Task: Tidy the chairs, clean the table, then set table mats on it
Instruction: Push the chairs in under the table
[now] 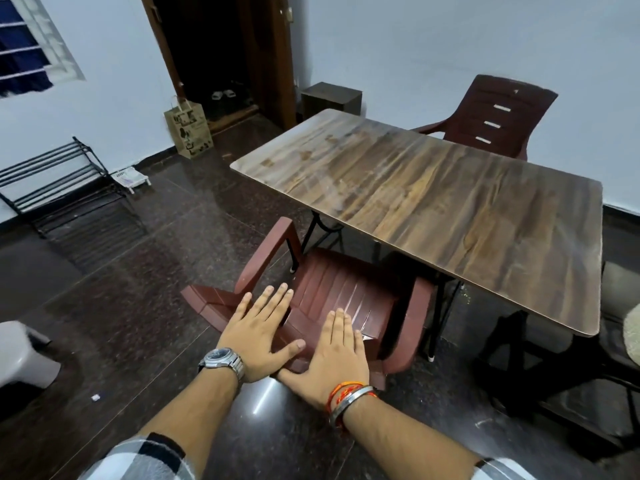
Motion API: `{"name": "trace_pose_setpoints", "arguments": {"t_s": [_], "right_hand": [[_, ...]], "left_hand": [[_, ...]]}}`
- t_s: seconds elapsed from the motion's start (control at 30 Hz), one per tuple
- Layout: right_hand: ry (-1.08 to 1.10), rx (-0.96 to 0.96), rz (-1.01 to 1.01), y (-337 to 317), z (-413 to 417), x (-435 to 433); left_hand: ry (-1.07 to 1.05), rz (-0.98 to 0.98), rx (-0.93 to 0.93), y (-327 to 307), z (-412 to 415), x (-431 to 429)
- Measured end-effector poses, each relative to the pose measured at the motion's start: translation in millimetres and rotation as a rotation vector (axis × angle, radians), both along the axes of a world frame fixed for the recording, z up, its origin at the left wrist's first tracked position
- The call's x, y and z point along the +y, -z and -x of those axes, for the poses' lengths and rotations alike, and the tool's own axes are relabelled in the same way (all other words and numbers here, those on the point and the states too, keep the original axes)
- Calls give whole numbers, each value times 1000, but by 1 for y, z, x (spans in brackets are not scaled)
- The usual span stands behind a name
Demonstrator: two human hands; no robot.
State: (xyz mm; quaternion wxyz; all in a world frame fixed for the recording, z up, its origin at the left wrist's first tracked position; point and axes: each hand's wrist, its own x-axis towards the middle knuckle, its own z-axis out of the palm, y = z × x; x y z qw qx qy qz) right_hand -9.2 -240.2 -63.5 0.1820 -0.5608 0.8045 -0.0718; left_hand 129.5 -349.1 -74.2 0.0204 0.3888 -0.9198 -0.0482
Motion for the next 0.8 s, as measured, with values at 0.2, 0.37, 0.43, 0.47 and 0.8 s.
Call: {"name": "trace_pose_setpoints", "arguments": {"t_s": [0.2, 0.37, 0.43, 0.47, 0.8], "right_hand": [[-5, -29, -78, 1, -10, -43], [71, -11, -12, -2, -32, -74], [110, 8, -13, -3, -42, -84], [130, 21, -10, -3, -47, -89], [266, 18, -83, -11, -77, -105]], "left_hand": [[204, -74, 25, 1, -7, -45], [271, -99, 66, 1, -17, -78], [302, -129, 70, -1, -23, -90], [324, -147, 71, -1, -26, -96], [333, -165, 73, -2, -45, -137]]}}
